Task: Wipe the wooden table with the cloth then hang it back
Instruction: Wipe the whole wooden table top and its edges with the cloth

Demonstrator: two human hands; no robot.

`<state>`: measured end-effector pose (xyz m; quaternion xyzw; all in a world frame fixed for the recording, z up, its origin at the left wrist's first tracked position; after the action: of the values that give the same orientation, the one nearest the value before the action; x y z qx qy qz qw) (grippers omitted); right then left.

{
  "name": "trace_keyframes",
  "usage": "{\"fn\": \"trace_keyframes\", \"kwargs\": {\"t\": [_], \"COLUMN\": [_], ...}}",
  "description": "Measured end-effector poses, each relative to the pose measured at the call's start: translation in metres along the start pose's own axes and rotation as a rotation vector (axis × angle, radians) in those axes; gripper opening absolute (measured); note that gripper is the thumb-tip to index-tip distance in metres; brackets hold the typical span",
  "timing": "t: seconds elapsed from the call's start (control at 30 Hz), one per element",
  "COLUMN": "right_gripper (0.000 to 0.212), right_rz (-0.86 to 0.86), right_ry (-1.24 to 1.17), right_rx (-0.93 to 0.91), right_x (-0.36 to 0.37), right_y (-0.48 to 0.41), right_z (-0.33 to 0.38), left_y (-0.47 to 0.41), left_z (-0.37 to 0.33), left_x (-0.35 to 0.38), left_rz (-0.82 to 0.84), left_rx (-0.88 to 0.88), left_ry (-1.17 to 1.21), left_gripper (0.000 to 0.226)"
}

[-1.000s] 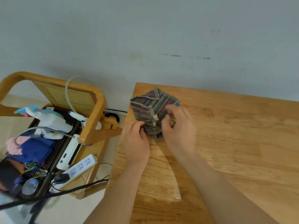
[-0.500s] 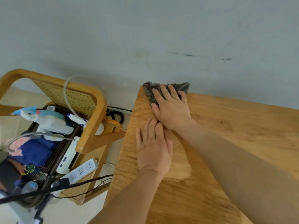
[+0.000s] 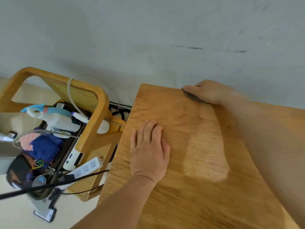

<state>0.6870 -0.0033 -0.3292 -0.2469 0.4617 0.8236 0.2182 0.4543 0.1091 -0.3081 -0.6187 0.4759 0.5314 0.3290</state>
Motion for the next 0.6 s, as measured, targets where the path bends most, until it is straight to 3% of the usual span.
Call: {"fn": "trace_keyframes", "kwargs": {"t": [0.07,0.13,0.27,0.4,0.5,0.6], "right_gripper": [0.070,0.066,0.054,0.050,0.055,0.061], "right_rz": [0.031,-0.049,-0.308,-0.336,-0.335,-0.373], "right_ry": [-0.026,0.087,0.293,0.286,0.268,0.239], "right_rx": [0.049,0.069,-0.067,-0.109,0.011,0.284], "right_x": [-0.006,-0.008,0.012,0.019,0.006,-0.017], "right_y": [0.010,0.007,-0.003,-0.003,0.020,0.083], "right_z": [-0.018,-0.011,0.047,0.070,0.011,-0.083], "left_y": [-0.002,-0.002,-0.002,-0.002,-0.001,0.001], "left_z": [-0.001,-0.001,-0.003,-0.003,-0.003,-0.004], "left_x": [-0.001,-0.001,-0.002,-0.003,-0.002,-0.003], "left_rz": [0.000,0.005,0.014,0.010,0.019,0.056], "left_rx": [-0.002,-0.007,-0.008,-0.012,0.006,0.035], "left_ry": [-0.002,-0.003,-0.020,-0.019,-0.010,0.005], "left_gripper": [0.037,0.038,0.041,0.043,0.043,0.043]}}
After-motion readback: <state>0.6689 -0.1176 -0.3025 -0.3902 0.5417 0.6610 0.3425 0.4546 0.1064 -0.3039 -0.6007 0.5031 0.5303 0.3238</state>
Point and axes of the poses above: each hand's wrist, its own y-axis away from the middle knuckle, its own x-axis out of the palm, z = x × y, the point moved 5 cm from there along -y, towards the middle knuckle, and after that the axes turned 8 degrees about z, right-handed, at the moved point
